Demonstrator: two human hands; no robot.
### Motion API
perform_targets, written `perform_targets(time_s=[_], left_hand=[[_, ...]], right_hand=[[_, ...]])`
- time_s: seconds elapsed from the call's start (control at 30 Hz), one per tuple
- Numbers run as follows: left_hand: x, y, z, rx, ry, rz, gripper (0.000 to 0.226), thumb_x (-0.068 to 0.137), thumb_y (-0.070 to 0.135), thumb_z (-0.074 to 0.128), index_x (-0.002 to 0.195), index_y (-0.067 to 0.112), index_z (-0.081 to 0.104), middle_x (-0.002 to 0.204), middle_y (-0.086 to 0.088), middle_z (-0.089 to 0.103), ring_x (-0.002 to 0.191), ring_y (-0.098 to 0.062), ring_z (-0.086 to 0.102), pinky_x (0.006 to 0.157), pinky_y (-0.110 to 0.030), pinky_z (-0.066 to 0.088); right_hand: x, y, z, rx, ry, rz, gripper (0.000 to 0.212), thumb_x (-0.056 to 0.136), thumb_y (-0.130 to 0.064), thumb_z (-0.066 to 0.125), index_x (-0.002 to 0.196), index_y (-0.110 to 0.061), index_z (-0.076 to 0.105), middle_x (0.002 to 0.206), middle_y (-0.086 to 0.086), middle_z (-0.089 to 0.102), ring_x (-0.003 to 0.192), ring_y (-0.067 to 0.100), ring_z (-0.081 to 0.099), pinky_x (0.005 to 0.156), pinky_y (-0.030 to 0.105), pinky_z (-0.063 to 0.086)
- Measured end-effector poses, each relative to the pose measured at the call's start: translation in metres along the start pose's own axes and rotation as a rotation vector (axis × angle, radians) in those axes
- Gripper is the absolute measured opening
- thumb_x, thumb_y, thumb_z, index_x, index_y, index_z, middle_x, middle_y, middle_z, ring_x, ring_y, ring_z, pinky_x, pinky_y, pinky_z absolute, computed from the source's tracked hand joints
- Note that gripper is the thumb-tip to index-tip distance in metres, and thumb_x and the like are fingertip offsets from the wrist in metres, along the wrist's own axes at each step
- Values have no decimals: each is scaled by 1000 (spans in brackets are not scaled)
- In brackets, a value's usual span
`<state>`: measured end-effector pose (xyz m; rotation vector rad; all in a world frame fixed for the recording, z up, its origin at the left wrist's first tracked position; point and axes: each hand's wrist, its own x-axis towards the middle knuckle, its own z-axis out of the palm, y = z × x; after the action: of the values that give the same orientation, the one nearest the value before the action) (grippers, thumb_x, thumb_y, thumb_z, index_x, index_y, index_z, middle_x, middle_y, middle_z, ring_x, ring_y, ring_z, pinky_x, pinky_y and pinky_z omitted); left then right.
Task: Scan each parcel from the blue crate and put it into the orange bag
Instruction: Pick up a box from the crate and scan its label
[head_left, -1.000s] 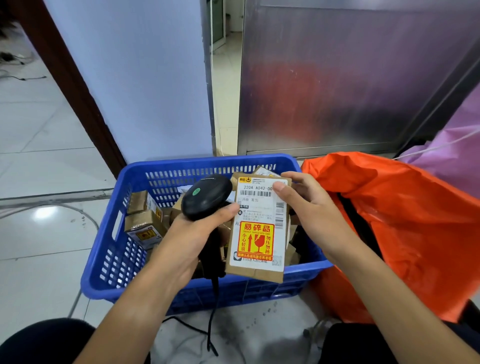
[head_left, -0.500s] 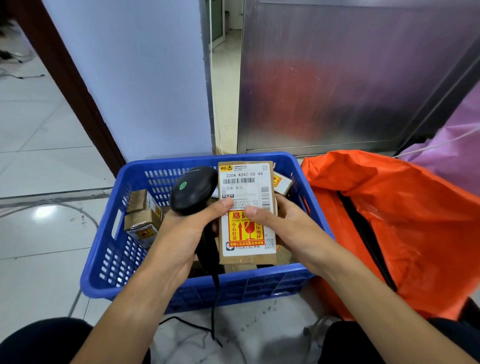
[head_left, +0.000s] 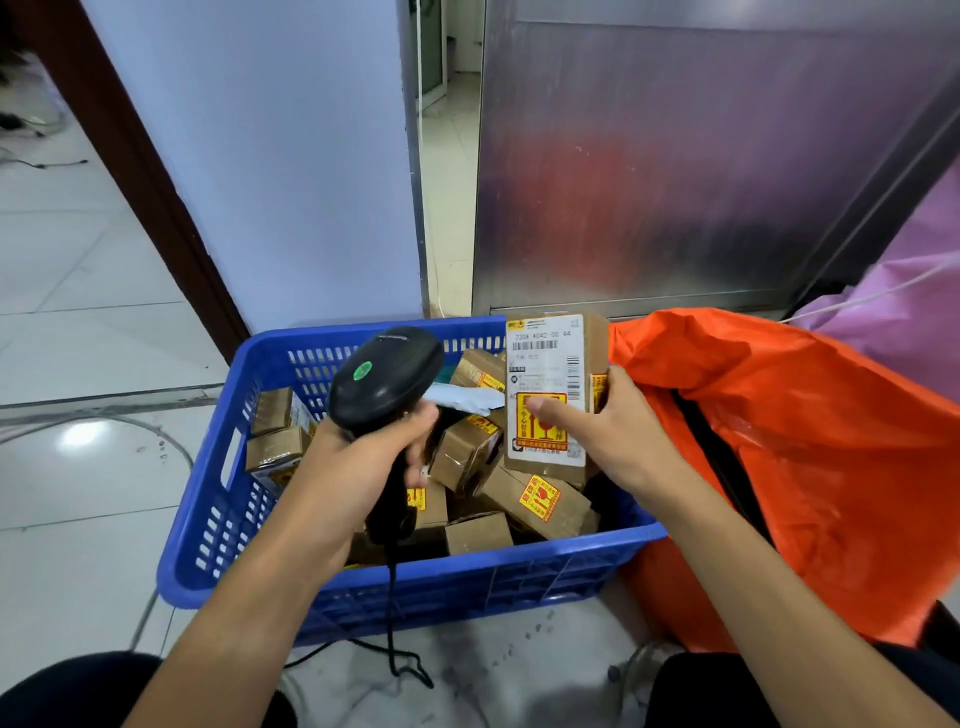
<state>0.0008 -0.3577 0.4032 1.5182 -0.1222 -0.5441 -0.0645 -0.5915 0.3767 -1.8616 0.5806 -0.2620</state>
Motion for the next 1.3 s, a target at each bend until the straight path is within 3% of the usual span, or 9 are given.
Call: perform_targets(time_s=[0.17,0.33,0.6,0.77,0.87,1.0,1.3], left_hand=[[-4,-3,7,-24,-76,-28,20,94,14,72,77,12,62,58,-5,47,50,-19,42,56,-35,42],[-10,-3,10,-8,-165,42,20,83,24,85,78,12,70,59,-9,49,50,-21,42,56,-37,42],[-15,0,14,9,-153,67,24,69,41,79,84,23,76,57,-6,50,48,-20,42,56,-36,44],[-14,-2,11,2,-174,70,28,77,41,89,86,18,75,56,-6,48,47,-19,42,56,-37,43],[-14,-4,8,37,-202,94,32,74,43,83,72,15,68,55,-6,46,47,-19,41,56,-38,44],[-16,-3,10,115,-229,127,31,79,39,76,57,24,61,53,-3,45,46,-18,41,56,-36,45],[-15,-5,12,130,-225,151,33,80,39,75,54,26,61,51,-2,44,45,-18,40,56,-37,44]], right_hand=[[2,2,-5,63,45,19,54,83,-33,85,124,-22,52,112,-10,74,90,0,74,66,17,57],[0,0,-3,47,51,-14,52,82,-36,85,121,-24,52,110,-11,74,92,-1,74,74,22,61],[-4,-2,-1,27,56,-102,57,81,-41,85,125,-28,51,114,-13,73,98,0,73,82,29,63],[-3,-1,-1,9,71,-102,57,81,-41,85,126,-29,51,115,-14,73,100,1,73,84,31,63],[-4,0,-1,12,92,-108,55,82,-40,84,125,-28,50,114,-15,72,98,-1,72,80,26,63],[-6,-1,0,3,101,-120,57,84,-41,82,127,-29,47,115,-17,67,95,0,72,70,16,60],[-5,1,0,-38,101,-139,60,82,-47,82,127,-31,47,118,-13,70,98,3,73,80,27,64]])
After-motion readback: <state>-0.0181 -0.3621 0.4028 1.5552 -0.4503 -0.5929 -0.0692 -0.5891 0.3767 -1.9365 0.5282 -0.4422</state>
